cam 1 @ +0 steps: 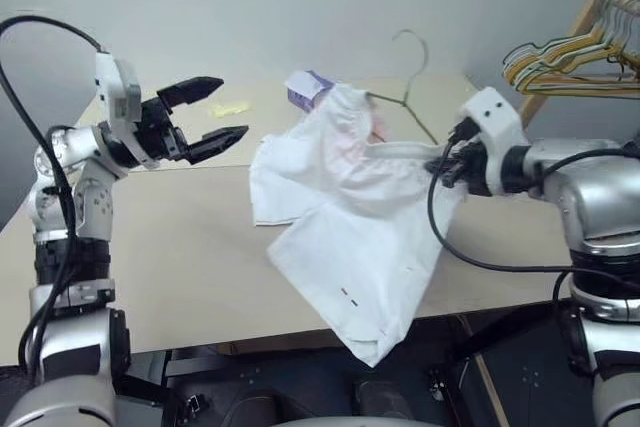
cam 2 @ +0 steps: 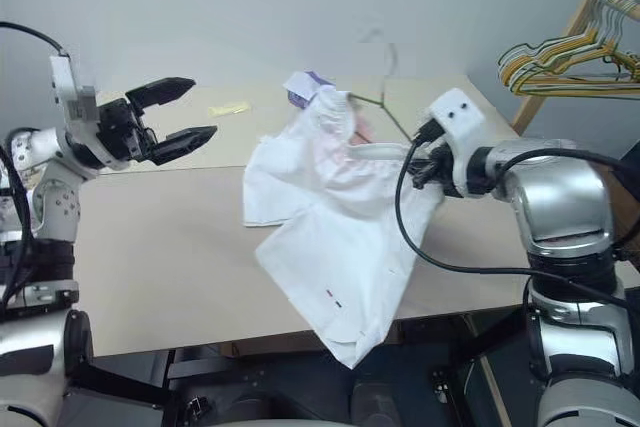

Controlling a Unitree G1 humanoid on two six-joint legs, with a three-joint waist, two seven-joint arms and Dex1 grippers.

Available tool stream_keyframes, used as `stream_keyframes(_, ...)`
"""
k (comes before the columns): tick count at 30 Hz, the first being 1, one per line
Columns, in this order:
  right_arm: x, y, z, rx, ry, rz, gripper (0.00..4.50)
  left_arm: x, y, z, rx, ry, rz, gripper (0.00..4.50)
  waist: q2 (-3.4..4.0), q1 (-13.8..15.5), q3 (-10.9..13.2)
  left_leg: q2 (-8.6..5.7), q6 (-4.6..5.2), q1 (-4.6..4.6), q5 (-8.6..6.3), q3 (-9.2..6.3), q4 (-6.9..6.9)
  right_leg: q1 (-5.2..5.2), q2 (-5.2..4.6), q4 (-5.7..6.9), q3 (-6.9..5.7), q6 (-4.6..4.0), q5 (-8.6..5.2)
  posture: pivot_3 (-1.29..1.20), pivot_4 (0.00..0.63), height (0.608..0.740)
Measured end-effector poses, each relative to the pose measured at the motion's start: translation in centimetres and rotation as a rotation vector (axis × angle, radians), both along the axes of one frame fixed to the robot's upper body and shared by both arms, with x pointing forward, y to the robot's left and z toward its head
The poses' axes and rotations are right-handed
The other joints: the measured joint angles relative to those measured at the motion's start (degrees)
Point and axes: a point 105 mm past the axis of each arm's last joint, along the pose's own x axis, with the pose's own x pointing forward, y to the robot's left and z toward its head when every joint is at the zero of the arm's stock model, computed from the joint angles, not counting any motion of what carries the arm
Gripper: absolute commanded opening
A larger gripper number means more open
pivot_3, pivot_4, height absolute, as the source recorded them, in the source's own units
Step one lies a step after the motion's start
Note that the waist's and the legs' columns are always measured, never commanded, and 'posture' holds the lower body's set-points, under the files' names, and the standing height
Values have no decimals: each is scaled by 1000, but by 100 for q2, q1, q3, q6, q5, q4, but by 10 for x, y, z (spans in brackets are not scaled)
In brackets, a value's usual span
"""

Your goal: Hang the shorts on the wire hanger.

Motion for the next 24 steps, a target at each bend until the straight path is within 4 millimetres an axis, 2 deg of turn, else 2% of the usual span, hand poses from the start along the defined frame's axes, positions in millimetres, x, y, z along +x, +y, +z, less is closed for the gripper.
stream_keyframes(5,1,-37,-9,76,-18,-324,25,-10,-12,-7,-24,28,-30,4500,4,-100,-4,-3,1,-1,-1,-3,-1,2,0,-4,1,0,0,-177,0,740)
stream_keyframes(9,-4,-74,-26,14,-24,-609,25,-12,-18,-8,-54,43,-60,4500,7,-171,-5,-8,1,-5,-1,-4,0,0,-5,-4,3,3,1,-184,0,740)
stream_keyframes(12,-8,-97,-27,-43,-38,-811,25,-13,-19,-6,-67,39,-73,4500,18,-281,-11,-9,2,-2,-1,-5,0,2,-6,-4,5,4,1,-186,0,740)
stream_keyframes(19,-26,-142,-4,4,-71,-1280,25,-18,-26,-4,-57,28,-88,4500,61,-525,-28,-13,3,-1,-1,-19,-4,4,-7,-5,12,7,2,-180,0,740)
stream_keyframes(24,-30,-157,12,25,-107,-1394,25,-19,-28,-7,-52,33,-82,4500,72,-596,-28,-15,5,12,-3,-25,-4,13,-7,-4,18,9,1,-184,0,740)
